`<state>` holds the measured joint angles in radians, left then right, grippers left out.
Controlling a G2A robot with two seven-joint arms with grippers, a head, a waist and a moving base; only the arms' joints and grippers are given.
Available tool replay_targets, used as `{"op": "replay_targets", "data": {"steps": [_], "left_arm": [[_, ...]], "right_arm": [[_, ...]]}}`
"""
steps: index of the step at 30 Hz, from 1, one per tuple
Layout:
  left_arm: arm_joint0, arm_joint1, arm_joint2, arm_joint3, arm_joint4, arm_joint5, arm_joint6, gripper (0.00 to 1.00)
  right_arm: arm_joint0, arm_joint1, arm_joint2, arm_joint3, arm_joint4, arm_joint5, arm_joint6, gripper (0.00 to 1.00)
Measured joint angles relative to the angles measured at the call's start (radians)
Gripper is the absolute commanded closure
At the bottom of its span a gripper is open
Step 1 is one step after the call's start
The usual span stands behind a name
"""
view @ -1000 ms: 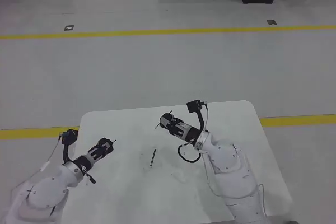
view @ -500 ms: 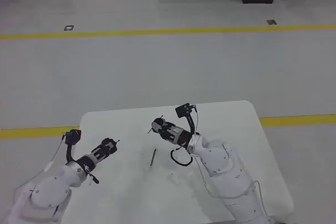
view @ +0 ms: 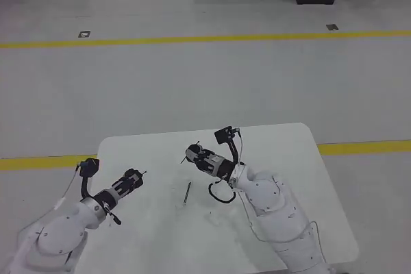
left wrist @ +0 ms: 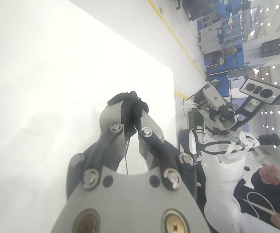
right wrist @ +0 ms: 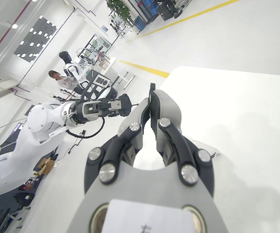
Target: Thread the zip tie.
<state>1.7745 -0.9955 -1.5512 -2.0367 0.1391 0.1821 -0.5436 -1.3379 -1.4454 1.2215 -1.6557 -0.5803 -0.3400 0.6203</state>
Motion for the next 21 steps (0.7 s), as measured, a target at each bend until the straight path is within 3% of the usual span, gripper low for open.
{"op": "replay_targets", "data": {"steps": [12,21], "left_arm": [[-0.001,0.000,0.002,0.001,-0.002,-0.001,0.002,1.00],[-0.015,-0.006,0.036,-0.016,-0.041,-0.007,0.002,1.00]], "right_arm": [[0.000,0.000,0.000,0.000,0.000,0.000,0.000,1.00],[0.000,0.000,0.000,0.000,0.000,0.000,0.000,1.00]]}}
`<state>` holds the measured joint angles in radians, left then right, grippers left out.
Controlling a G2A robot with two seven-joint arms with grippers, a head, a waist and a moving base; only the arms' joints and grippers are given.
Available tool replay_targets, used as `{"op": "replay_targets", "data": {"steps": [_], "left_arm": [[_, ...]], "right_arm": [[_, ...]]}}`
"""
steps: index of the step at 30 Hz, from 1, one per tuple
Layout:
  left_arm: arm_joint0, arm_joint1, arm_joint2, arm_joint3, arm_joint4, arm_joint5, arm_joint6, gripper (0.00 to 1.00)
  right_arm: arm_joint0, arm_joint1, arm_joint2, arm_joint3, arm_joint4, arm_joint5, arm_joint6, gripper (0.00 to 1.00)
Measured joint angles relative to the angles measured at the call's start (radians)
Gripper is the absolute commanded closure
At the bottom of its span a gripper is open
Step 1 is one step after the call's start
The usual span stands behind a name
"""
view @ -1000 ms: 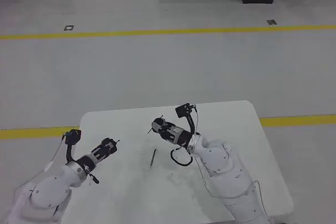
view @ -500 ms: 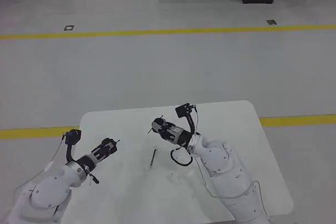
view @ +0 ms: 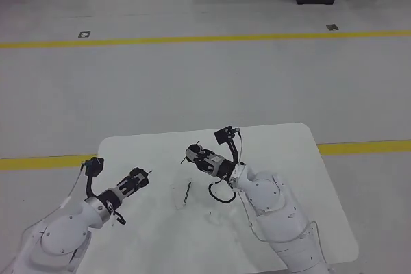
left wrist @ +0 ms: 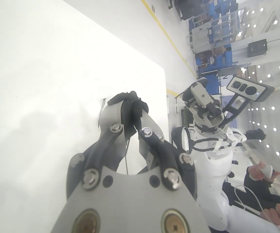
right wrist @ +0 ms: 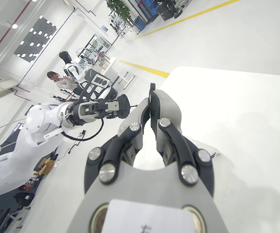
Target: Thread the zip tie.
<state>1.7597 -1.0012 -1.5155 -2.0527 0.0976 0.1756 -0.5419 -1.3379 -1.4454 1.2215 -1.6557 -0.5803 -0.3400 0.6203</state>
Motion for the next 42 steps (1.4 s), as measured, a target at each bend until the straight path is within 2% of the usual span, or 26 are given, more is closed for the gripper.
{"op": "replay_targets", "data": {"steps": [6,33,42], "left_arm": [[-0.004,-0.003,0.027,-0.005,-0.007,-0.001,0.002,1.00],[-0.004,-0.003,0.027,-0.005,-0.007,-0.001,0.002,1.00],[-0.004,-0.003,0.027,-0.005,-0.007,-0.001,0.002,1.00]], "right_arm": [[0.000,0.000,0.000,0.000,0.000,0.000,0.000,1.00],[-0.001,0.000,0.000,0.000,0.000,0.001,-0.002,1.00],[-0.017,0.003,-0.059,0.005,-0.051,0.000,-0.199,1.00]]}}
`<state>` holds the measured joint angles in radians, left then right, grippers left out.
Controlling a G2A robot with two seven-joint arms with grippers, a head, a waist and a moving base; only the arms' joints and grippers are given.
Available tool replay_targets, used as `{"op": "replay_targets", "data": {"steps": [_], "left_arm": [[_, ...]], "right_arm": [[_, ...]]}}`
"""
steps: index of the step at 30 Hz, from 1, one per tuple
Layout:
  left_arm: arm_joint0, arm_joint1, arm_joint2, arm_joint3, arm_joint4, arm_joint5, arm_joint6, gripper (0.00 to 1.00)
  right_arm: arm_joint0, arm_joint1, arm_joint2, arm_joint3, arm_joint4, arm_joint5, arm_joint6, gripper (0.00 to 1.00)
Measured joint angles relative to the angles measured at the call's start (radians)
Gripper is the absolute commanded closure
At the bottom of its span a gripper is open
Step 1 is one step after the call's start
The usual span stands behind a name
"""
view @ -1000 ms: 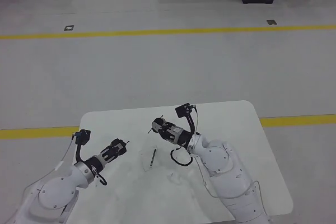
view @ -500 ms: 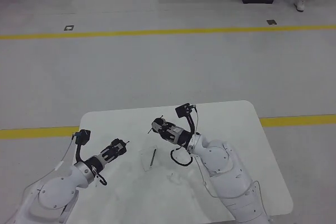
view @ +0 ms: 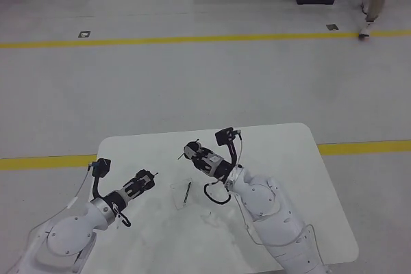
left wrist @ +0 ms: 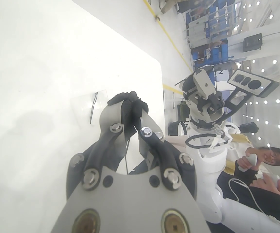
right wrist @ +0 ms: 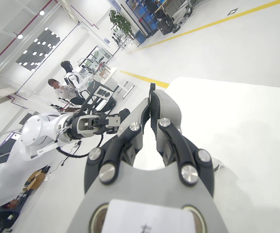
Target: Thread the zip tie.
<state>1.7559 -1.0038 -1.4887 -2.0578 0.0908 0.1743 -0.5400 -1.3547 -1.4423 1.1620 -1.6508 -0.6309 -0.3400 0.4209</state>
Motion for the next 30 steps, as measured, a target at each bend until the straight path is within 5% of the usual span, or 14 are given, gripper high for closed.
{"op": "replay_targets", "data": {"steps": [5,30], "left_arm": [[0.000,0.000,0.000,0.000,0.000,0.000,0.000,1.00],[0.000,0.000,0.000,0.000,0.000,0.000,0.000,1.00]], "right_arm": [[-0.003,0.004,-0.034,0.006,-0.010,0.000,-0.073,1.00],[-0.003,0.005,-0.034,0.006,-0.010,0.000,-0.072,1.00]]}}
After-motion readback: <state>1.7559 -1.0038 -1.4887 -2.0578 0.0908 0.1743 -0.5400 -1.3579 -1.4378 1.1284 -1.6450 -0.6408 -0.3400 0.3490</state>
